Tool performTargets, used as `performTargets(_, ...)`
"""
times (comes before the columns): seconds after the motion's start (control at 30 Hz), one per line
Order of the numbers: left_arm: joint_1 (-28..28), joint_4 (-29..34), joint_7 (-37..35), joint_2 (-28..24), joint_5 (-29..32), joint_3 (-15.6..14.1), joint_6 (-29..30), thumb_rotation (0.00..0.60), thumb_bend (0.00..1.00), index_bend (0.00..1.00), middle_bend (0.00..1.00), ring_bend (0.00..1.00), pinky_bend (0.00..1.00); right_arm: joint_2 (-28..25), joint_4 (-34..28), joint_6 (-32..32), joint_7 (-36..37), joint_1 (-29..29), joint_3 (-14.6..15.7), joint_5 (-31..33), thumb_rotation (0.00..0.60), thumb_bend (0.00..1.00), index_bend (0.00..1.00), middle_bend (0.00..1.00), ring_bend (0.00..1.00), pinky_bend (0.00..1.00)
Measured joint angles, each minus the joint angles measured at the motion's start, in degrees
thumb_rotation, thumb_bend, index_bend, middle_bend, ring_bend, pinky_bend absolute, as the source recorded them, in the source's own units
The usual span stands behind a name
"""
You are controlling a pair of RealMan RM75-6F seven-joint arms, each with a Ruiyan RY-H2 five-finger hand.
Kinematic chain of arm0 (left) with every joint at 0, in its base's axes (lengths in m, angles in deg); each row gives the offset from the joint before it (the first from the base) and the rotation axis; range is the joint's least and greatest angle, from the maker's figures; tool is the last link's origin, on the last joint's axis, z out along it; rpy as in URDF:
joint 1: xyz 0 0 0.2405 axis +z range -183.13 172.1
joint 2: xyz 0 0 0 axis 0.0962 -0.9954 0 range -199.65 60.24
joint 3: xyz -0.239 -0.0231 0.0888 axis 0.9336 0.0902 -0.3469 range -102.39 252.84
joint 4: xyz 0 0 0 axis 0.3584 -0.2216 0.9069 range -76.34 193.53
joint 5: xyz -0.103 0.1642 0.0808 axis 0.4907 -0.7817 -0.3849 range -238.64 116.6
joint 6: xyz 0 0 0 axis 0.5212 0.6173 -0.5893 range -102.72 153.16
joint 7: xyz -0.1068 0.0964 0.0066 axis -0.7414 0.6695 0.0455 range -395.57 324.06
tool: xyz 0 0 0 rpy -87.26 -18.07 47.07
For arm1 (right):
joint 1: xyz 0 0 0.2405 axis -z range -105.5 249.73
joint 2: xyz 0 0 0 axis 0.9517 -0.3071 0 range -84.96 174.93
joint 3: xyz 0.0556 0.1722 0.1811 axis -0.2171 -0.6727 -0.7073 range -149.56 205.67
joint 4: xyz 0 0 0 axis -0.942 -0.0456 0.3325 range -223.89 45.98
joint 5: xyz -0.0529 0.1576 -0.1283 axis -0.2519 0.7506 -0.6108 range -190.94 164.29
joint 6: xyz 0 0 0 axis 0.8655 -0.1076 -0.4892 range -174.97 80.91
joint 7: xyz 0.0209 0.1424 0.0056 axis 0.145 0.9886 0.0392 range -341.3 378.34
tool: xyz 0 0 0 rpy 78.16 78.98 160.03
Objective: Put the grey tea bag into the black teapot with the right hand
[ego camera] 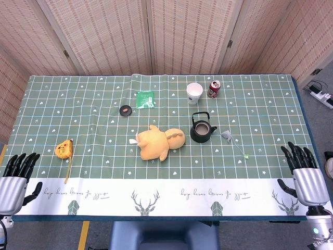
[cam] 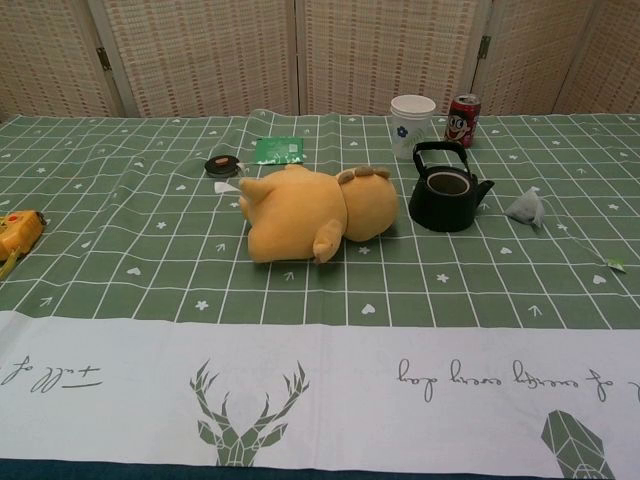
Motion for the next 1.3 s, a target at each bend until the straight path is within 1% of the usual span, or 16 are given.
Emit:
performTargets(0.33, -0.1, -0.1, -0.3, 0.0, -0.2, -0.2, -0.2, 0.6, 0.39, 0.02, 0.04, 0.01, 0.04, 0.3, 0.4, -0.1, -0.1, -0.3, -0.1, -0.7, 0.6, 0.27, 0.0, 0.0, 0.0, 0.0)
performTargets(0.47, 0.0, 0.0, -1.3, -0.2, 0.2, 0.1, -0.1, 0.6, 0.39, 0.02, 0.04, 0.01, 0.04, 0.5, 2.0, 0.2, 2.7, -1.2, -0.1, -2.3, 0.6, 0.27, 0.01, 0.0, 0.0, 0.0)
performTargets(0.5, 0.0, 0.1, -1.6, -0.3, 0.1, 0.1, 0.1, 0.6, 0.39, 0.02, 0.04, 0.01, 0.04, 0.7, 2.7, 0.2, 3.3, -1.5, -0.2, -2.7, 0.6, 0.27, 0.02, 0.0, 0.0, 0.0)
performTargets(0.6, 0.1, 0.2, -1.5, -0.4, -0.1, -0.1, 0.1, 0.6, 0.39, 0.02, 0.04, 0.01, 0.04, 1.7, 5.5, 0.5, 5.5, -2.5, -0.2, -4.1, 0.6, 0.27, 0.12, 0.0, 0.0, 0.0)
performTargets(0.67, 0.0, 0.2, -1.6, -0.4, -0.1, -0.1, 0.0, 0.6, 0.39, 0.02, 0.04, 0.01, 0.04, 3.3, 7.7, 0.7, 6.8, -3.2, -0.4, -4.5, 0.6, 0.27, 0.2, 0.0, 0.0, 0.0)
performTargets(0.77, -0.1, 0.2, -1.8, -0.4, -0.2, -0.1, -0.2, 0.6, 0.39, 0.02, 0.04, 0.01, 0.04, 6.3, 11.4, 1.2, 7.6, -4.2, -0.8, -4.5, 0.6, 0.27, 0.29, 0.0, 0.0, 0.0)
performTargets(0.93, 0.0, 0.1, -1.8, -0.4, 0.1, -0.1, -0.2, 0.6, 0.39, 0.03, 0.04, 0.01, 0.04, 10.8, 17.2, 3.6, 8.5, -6.0, -1.2, -3.7, 0.6, 0.28, 0.38, 0.0, 0.0, 0.0)
performTargets(1.0, 0.0, 0.1, -2.1, -0.4, 0.0, 0.0, 0.0, 0.6, 0.39, 0.03, 0.04, 0.01, 0.04, 12.3, 19.6, 5.3, 8.4, -6.9, -1.4, -3.0, 0.6, 0.31, 0.42, 0.0, 0.0, 0.0)
performTargets(1.1, 0.0, -0.1, -2.7, -0.5, -0.4, -0.1, 0.2, 0.6, 0.39, 0.03, 0.04, 0.01, 0.04, 15.1, 24.0, 7.5, 7.8, -8.4, -2.0, -1.8, 0.6, 0.41, 0.45, 0.0, 0.0, 0.0)
performTargets(1.13, 0.0, -0.2, -2.8, -0.5, -0.5, -0.1, 0.2, 0.6, 0.39, 0.03, 0.04, 0.01, 0.04, 16.0, 25.3, 8.0, 7.6, -8.9, -2.2, -1.5, 0.6, 0.43, 0.45, 0.0, 0.0, 0.0)
performTargets(1.23, -0.1, -0.4, -3.1, -0.5, -0.8, -0.2, 0.3, 0.6, 0.39, 0.02, 0.04, 0.01, 0.04, 18.9, 29.1, 9.0, 6.6, -10.4, -2.8, -0.7, 0.6, 0.44, 0.46, 0.0, 0.0, 0.0)
performTargets(1.3, -0.1, -0.5, -3.2, -0.5, -0.9, -0.2, 0.3, 0.6, 0.39, 0.02, 0.04, 0.01, 0.04, 19.9, 30.3, 9.5, 6.3, -10.9, -3.0, -0.2, 0.6, 0.44, 0.46, 0.0, 0.0, 0.0)
